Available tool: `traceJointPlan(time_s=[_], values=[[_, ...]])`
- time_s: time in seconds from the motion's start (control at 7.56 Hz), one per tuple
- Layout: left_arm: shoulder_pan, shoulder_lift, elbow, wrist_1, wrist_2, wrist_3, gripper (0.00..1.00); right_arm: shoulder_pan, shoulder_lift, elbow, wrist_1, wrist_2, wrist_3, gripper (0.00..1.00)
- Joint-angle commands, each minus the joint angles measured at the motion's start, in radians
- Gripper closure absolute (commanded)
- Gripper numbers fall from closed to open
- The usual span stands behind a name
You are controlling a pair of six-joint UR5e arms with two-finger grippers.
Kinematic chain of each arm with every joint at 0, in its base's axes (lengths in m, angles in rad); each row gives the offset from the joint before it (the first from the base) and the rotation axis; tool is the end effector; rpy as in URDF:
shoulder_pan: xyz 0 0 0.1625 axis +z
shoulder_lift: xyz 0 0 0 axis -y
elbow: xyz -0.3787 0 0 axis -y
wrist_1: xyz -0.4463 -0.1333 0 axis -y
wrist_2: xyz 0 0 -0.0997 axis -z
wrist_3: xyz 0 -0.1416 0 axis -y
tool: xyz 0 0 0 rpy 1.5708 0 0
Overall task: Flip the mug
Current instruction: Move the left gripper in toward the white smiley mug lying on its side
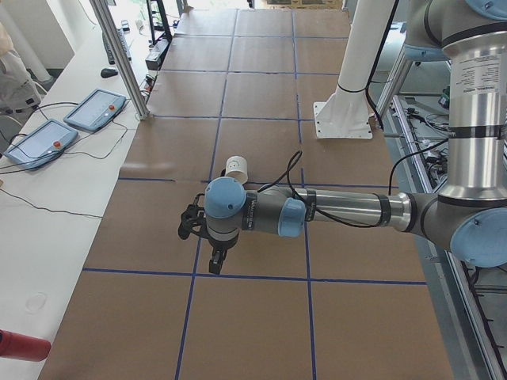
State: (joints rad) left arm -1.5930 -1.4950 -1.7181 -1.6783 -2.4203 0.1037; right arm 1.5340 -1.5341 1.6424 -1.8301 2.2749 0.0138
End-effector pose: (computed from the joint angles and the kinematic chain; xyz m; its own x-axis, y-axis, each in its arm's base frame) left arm -0.0388 -0.5305 0.5825 0.6619 0.2202 -0.7166 -0.0469 0.9662 0.2536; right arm 0.0217 -0.5411 0.6144 0.7657 0.0829 0.6378 0.0258 0.9869 -0.1592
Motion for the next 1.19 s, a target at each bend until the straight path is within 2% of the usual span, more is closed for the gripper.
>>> traceJointPlan(time_s=[0.0, 0.13, 0.4, 0.66, 0.79, 0.93, 1.06], values=[[0.165, -0.071, 0.001, -0.027, -0.008, -0.167, 0.00, 0.000, -0.001, 0.001, 0.000, 0.000, 0.000, 0.00], [0.253, -0.114, 0.020, -0.091, -0.002, -0.314, 0.00, 0.000, -0.001, 0.001, 0.000, 0.000, 0.000, 0.00], [0.382, -0.116, 0.034, -0.309, 0.006, -0.602, 0.00, 0.000, 0.000, 0.001, 0.000, 0.000, 0.000, 0.00], [0.558, -0.103, 0.041, -0.633, 0.235, -1.019, 0.00, 0.000, 0.000, 0.001, 0.000, 0.000, 0.000, 0.00], [0.612, -0.100, 0.055, -0.784, 0.257, -1.149, 0.00, 0.000, 0.000, 0.001, 0.000, 0.000, 0.000, 0.00], [0.651, -0.081, 0.078, -0.999, 0.259, -1.293, 0.00, 0.000, 0.000, 0.001, 0.000, 0.000, 0.000, 0.00], [0.691, -0.068, 0.125, -1.223, 0.333, -1.435, 0.00, 0.000, -0.001, 0.001, 0.000, 0.000, 0.000, 0.00]])
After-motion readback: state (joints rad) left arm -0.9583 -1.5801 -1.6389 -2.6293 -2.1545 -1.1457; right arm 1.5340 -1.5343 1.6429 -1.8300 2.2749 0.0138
